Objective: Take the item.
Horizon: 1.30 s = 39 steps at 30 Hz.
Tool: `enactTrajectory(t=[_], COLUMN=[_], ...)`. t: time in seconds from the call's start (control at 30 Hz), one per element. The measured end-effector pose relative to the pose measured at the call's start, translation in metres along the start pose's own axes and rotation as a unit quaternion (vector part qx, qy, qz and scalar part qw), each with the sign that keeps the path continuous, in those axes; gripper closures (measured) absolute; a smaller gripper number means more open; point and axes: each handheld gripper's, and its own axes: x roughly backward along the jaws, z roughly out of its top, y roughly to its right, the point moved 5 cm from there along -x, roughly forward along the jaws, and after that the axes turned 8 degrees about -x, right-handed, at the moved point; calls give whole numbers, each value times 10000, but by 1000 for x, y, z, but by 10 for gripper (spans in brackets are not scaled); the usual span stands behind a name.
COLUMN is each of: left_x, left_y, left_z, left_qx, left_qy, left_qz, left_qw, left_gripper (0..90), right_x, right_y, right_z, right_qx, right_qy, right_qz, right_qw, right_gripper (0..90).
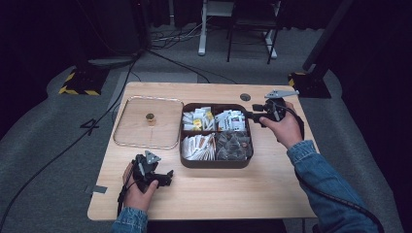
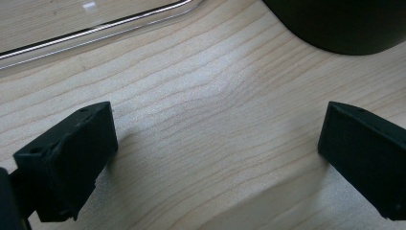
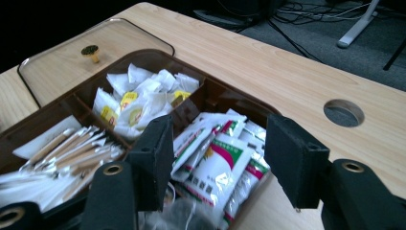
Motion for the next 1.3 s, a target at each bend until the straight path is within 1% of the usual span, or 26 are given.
enactTrajectory(t=[0.07,0.1,0.13,0.17,0.2,0.23,0.27,0.37,0.4,0.43,0.53,0.67,0.7,0.83,1.07,1.23,1.3], left_x=[0,0,0,0,0,0,0,-1,-1,-1,-1,-1,-1,-1,-1,-1,-1], left_y=[0,0,0,0,0,0,0,-1,-1,-1,-1,-1,-1,-1,-1,-1,-1], left_z=[0,0,0,0,0,0,0,1,1,1,2,2,2,2,2,2,2], left_qx=[2,3,1,3,-4,1,-12,-11,-9,-20,-36,-35,-35,-35,-37,-35,-35], left_qy=[1,1,-1,0,-2,-1,-4,-11,-15,-18,-12,-14,-16,-14,-16,-15,-15], left_qz=[0,1,1,1,0,1,-1,20,19,12,13,17,16,17,16,16,16], left_qw=[10000,10000,10000,10000,10000,10000,10000,10000,10000,10000,10000,10000,10000,10000,10000,10000,10000], left_gripper=[2,2,2,2,2,2,2,2,2,2,2,2,2,2,2,2,2], right_x=[-7,-15,-15,-19,-23,-31,-31,-40,-46,-46,-54,-64,-66,-71,-79,-85,-88], right_y=[-1,-2,-2,-3,-4,-6,-6,-7,-8,-8,-7,-7,-7,-11,-19,-23,-22], right_z=[4,6,6,7,8,9,9,9,9,9,8,4,3,-1,-5,-9,-12], right_qx=[-32,-89,-89,-102,-103,-101,-101,-76,-52,-52,-66,-259,-275,-375,-435,-488,-537], right_qy=[-1,-6,-6,-1,6,-24,-24,-94,-130,-130,-163,-272,-295,-415,-530,-640,-752], right_qz=[2,16,16,32,44,50,50,27,33,33,9,22,22,77,163,214,101], right_qw=[10000,10000,10000,9999,9999,9999,9999,9999,9999,9999,9998,9993,9992,9984,9975,9965,9957], right_gripper=[442,442,442,442,442,443,443,443,443,443,447,462,467,481,489,513,524])
